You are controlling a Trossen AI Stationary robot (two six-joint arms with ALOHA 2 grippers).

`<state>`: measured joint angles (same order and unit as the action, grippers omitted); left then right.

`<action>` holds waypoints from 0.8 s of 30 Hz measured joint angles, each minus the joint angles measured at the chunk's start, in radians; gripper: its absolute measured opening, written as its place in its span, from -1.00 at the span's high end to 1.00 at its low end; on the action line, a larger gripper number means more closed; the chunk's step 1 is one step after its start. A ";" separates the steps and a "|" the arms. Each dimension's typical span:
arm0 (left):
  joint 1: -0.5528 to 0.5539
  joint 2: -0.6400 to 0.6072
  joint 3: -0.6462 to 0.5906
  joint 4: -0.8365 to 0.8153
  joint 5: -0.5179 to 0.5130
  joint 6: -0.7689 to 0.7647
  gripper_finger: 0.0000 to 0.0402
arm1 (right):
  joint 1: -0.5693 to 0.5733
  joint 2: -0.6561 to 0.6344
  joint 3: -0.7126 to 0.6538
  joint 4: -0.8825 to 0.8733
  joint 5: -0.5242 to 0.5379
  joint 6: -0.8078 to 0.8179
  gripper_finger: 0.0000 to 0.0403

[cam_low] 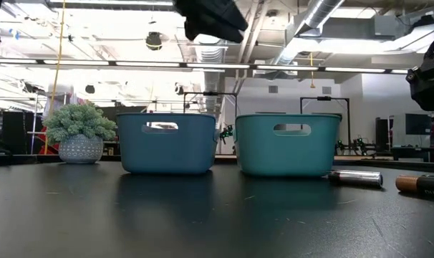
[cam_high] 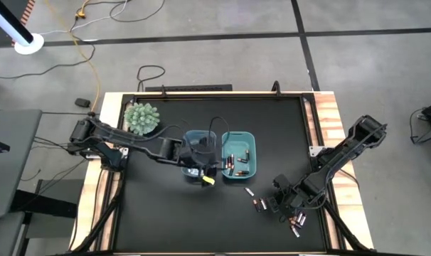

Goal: Sort batteries
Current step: Put the silver battery into the blue bin

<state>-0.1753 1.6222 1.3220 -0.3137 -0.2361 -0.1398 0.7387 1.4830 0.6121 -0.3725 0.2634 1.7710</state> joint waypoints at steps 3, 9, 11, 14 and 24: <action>-0.007 0.000 0.012 -0.002 -0.037 -0.053 0.24 | 0.000 0.000 0.000 0.000 0.000 -0.003 0.41; -0.026 0.023 0.022 -0.011 -0.069 -0.164 0.24 | 0.000 0.000 0.000 -0.013 0.006 -0.027 0.41; -0.037 0.046 0.021 -0.021 -0.085 -0.179 0.24 | 0.000 0.000 0.000 -0.012 0.006 -0.050 0.41; -0.048 0.081 0.021 -0.021 -0.087 -0.243 0.24 | 0.000 0.000 0.000 -0.005 0.006 -0.100 0.41; -0.047 0.059 0.021 -0.205 -0.096 -0.480 0.24 | -0.002 -0.071 -0.003 -0.069 -0.006 -0.150 0.41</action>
<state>-0.2226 1.6812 1.3430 -0.5192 -0.3322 -0.6195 0.7371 1.4121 0.6091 -0.4411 0.2573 1.6215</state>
